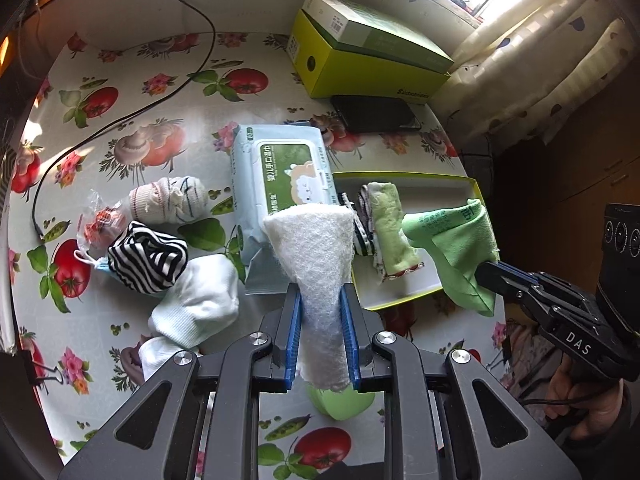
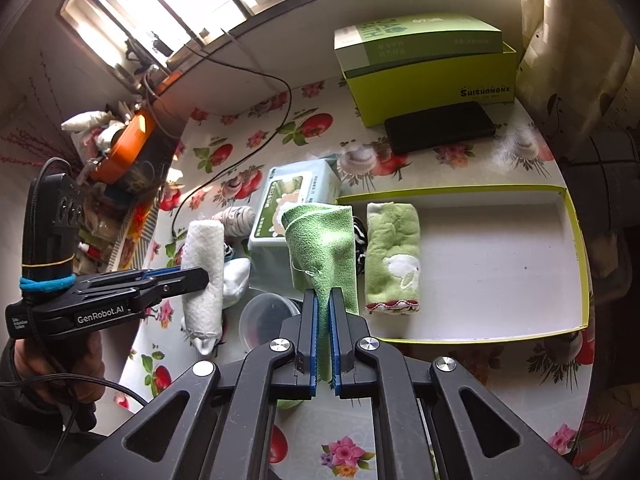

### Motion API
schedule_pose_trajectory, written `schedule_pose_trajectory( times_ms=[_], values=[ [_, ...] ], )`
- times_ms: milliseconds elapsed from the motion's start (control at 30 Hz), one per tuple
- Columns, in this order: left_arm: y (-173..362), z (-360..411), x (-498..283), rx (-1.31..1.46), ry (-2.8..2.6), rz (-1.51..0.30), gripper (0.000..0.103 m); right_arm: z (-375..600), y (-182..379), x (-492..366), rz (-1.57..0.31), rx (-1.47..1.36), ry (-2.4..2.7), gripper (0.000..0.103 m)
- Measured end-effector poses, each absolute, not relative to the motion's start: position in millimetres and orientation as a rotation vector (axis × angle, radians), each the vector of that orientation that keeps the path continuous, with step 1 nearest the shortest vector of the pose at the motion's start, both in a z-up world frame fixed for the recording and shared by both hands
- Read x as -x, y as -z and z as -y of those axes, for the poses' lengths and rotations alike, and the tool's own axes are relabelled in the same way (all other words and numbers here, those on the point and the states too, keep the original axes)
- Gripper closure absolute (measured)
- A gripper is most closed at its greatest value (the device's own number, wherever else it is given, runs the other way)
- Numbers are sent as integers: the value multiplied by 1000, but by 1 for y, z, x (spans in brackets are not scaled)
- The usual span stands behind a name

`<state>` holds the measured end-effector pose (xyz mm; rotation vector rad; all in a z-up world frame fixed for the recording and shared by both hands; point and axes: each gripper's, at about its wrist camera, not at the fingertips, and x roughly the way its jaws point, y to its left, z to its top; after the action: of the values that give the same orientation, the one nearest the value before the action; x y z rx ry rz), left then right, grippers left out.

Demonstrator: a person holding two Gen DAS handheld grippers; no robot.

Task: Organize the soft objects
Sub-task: 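Carry the white towel and bright green cloth over the tray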

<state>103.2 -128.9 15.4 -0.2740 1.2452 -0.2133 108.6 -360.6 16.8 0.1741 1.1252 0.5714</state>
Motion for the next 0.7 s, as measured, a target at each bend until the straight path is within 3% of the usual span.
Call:
schedule_pose_trajectory(
  times_ms=[700],
  values=[
    [-6,193,-143,186,321,-1289,83,413,18,-132,-1150,-277,-443,98]
  ],
)
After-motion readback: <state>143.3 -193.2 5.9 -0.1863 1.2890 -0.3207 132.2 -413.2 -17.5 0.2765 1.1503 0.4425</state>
